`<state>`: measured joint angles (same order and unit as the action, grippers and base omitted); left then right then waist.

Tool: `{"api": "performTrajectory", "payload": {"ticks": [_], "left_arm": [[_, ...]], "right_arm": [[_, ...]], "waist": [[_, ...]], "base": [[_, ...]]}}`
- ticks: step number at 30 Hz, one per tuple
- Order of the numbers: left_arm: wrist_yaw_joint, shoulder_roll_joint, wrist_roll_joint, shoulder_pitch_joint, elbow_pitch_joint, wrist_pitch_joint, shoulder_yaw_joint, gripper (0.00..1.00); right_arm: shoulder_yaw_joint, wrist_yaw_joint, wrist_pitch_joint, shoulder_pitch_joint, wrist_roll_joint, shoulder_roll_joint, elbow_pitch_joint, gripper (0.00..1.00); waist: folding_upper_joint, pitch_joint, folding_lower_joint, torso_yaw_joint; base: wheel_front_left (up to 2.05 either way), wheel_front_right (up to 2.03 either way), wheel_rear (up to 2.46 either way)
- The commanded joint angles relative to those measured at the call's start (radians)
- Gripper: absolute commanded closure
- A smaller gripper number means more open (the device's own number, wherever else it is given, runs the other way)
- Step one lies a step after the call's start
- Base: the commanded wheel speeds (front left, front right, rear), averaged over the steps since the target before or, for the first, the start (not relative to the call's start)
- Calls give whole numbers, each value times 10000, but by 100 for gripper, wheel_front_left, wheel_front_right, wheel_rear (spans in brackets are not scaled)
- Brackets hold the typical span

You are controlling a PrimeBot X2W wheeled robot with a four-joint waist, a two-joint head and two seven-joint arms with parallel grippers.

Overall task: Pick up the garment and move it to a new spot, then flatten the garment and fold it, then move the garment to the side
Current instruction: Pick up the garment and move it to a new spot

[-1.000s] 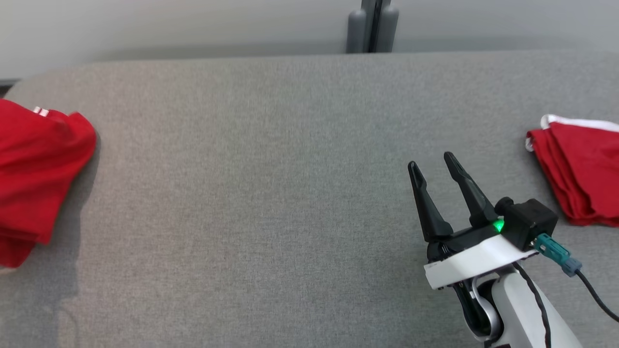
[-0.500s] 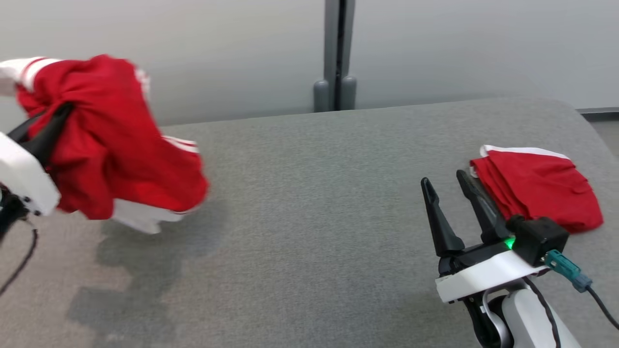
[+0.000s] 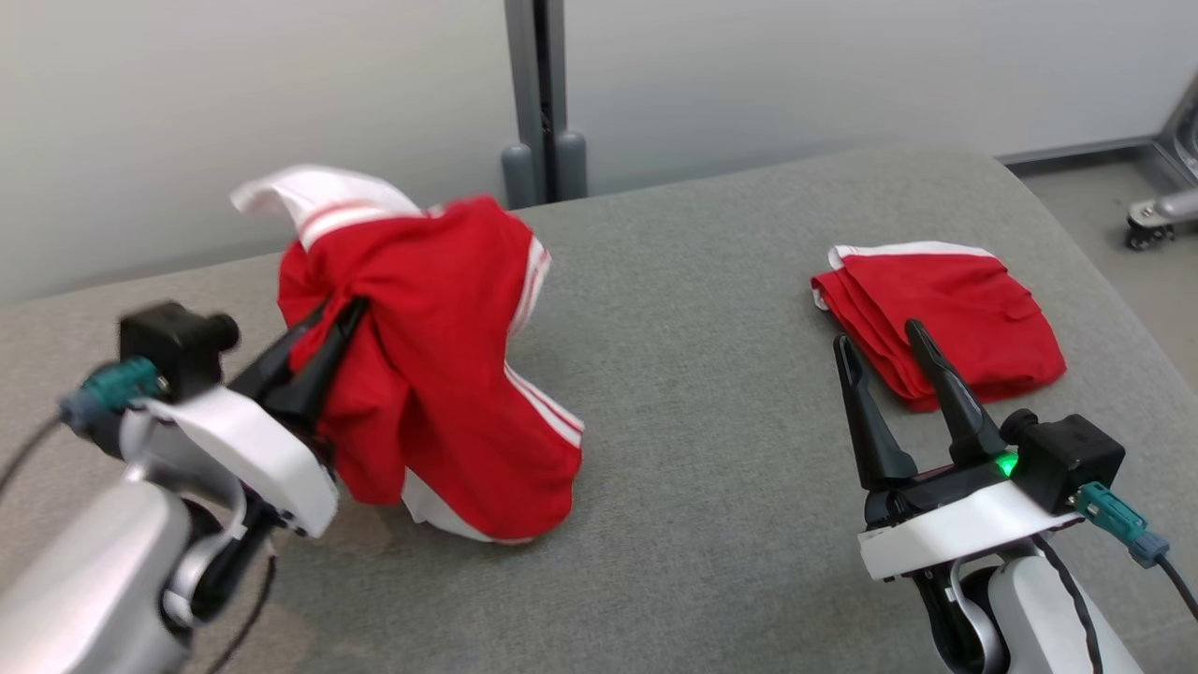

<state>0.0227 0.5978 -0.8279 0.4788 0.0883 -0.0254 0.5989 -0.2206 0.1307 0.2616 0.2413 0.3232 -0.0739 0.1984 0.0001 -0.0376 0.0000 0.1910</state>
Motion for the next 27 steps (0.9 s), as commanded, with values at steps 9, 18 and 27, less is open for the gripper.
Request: {"api": "performTrajectory", "payload": {"ticks": [9, 18, 27], "left_arm": [[-971, -1694, 579, -437, 3433, 1680, 1228, 98], [-1444, -2485, 786, 302, 5400, 2269, 1984, 0], [-1257, -1879, 511, 278, 4585, 2711, 1408, 0]], "right_arm": [[-49, 1, 49, 68, -72, 99, 8, 0], [32, 1, 49, -44, -147, 161, 236, 0], [151, 1, 49, -266, -40, 44, 308, 0]], "waist": [[-1, -633, 0, 592], [-1, -476, 0, 230], [-1, 72, 0, -370]], "base": [[0, 0, 0], [0, 0, 0], [0, 0, 0]]}}
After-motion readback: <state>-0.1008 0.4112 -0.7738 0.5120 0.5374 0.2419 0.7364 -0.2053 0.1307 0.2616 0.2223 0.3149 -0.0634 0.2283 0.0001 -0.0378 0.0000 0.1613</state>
